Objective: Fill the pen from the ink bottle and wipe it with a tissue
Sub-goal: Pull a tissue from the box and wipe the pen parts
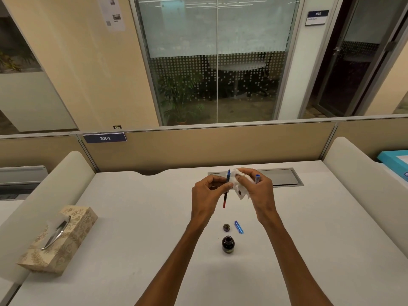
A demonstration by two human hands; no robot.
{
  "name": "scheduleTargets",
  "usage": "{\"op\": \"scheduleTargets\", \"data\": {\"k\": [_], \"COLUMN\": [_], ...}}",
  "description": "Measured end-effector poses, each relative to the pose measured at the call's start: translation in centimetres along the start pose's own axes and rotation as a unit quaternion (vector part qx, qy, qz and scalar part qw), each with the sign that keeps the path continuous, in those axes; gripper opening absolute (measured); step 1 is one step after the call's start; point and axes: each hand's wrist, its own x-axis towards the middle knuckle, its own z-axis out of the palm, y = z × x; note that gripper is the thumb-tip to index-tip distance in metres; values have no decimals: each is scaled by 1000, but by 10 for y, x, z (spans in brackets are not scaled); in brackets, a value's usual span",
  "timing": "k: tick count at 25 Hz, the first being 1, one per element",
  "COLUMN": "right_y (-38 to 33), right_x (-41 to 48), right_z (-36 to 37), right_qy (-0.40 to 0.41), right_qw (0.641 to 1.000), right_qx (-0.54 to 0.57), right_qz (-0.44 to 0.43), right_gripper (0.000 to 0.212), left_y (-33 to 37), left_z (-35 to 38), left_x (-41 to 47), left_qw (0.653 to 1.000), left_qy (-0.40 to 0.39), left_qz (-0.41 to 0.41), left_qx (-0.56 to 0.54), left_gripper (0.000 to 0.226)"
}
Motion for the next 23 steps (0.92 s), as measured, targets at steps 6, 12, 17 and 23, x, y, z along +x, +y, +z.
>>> {"op": "scheduleTargets", "data": {"k": [6, 12, 17, 23], "right_y": [-2, -4, -9, -10], "right_x": [2, 3, 0, -3], "right_z": [2, -2, -14, -8], "right_qy": [-26, -62, -41, 17], "right_qw": [993, 982, 998, 988], "right_qx": [-96, -157, -44, 123], "right_qz": [-58, -84, -16, 89], "right_gripper": [24, 23, 22, 17], "left_y": [0, -3, -2, -3], "left_z": [2, -4, -8, -3], "left_x": [2, 3, 0, -1], "left_qw": [1000, 1000, 996, 991], "left_qy": [1, 7, 29, 40], "left_qz": [11, -5, -52, -63], "left_qx": [16, 16, -68, -114], "left_gripper": [23, 19, 21, 25]}}
